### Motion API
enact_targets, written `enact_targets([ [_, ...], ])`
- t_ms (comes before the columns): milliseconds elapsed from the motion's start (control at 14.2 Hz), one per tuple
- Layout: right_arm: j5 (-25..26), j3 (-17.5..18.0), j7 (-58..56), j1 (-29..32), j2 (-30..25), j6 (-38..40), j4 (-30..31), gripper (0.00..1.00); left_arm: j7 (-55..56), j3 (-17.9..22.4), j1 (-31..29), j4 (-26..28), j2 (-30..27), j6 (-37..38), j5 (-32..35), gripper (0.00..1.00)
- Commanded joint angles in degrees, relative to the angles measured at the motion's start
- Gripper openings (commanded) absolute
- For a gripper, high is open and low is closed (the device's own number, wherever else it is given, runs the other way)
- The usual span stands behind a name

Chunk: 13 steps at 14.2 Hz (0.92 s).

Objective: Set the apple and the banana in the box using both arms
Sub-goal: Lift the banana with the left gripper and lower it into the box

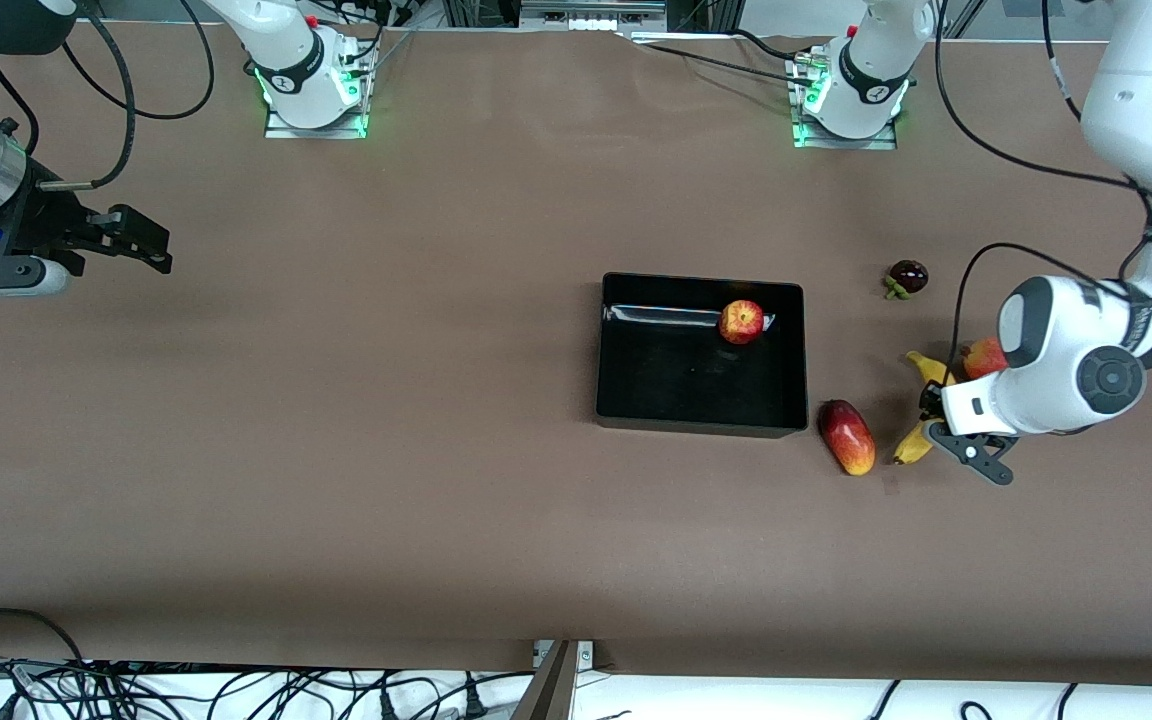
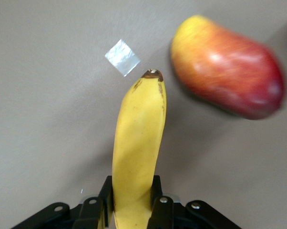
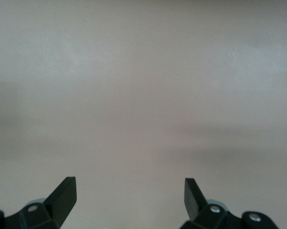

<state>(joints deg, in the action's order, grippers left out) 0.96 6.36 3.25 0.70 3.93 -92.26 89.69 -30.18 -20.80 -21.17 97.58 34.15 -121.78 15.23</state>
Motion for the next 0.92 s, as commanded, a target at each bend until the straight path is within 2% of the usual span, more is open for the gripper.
enact_targets([
  [0, -1.0, 0.6, -0.3, 1.0, -0.1, 0.7, -0.6, 1.00, 4.8, -4.8, 0.4, -4.9, -3.9, 12.2, 0.4, 0.00],
  [141, -1.0, 0.6, -0.3, 1.0, -0.1, 0.7, -0.5, 1.00, 16.1, -10.6, 0.5, -7.8, -3.8, 19.1, 0.4, 0.00],
  [352, -1.0, 0.6, -0.3, 1.0, -0.1, 0.7, -0.5, 1.00, 35.3, -19.0, 1.2, -7.5, -3.3, 19.7, -0.4, 0.00],
  [634, -1.1, 0.6, -0.3, 1.0, -0.2, 0.7, -0.6, 1.00, 59.6, -19.9, 10.4, -7.2, -0.2, 14.3, -2.2, 0.00],
  [846, -1.1, 0.6, -0.3, 1.0, -0.1, 0.7, -0.5, 1.00, 73.0, -19.6, 15.6, -5.1, 2.4, 7.5, -1.8, 0.00],
])
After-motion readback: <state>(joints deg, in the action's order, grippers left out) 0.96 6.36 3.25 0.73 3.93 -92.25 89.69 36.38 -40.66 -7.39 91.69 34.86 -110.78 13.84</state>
